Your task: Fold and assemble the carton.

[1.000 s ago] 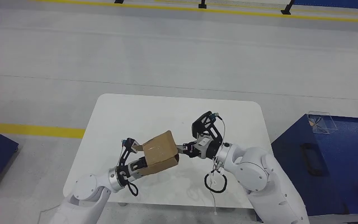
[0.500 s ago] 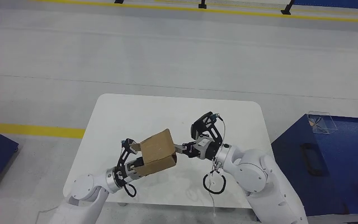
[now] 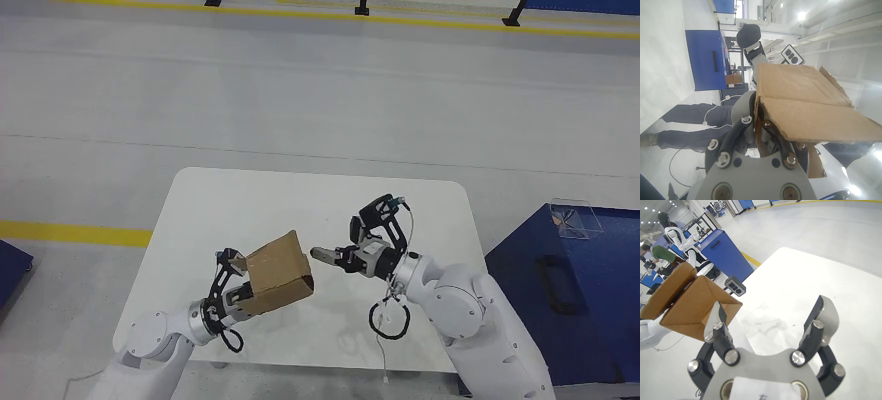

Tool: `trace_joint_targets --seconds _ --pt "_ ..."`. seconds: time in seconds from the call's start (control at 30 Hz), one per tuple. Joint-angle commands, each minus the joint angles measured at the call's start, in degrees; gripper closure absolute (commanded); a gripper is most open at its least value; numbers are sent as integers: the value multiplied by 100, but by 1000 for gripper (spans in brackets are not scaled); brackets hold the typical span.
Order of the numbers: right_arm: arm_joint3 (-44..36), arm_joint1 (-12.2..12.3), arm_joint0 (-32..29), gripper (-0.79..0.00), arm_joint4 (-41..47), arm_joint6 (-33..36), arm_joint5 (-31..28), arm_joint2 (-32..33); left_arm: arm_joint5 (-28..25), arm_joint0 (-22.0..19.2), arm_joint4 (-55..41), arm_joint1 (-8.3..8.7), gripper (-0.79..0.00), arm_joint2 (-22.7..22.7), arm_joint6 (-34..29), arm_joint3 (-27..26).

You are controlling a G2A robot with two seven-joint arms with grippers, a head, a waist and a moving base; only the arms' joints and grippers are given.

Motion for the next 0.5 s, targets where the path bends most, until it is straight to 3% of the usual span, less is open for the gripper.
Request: trace_joint_targets --seconds 0.0,0.27,0.47 --pt "36 2 -11 -785 43 111 -44 -47 -13 -1 1 -3 0 8 3 13" --pt "46 -23 43 -785 95 -1 -134 -264 -34 -57 47 -27 0 111 75 73" --pt "159 9 68 -785 241 -348 -232 155 -88 -130 -7 -57 0 193 147 129"
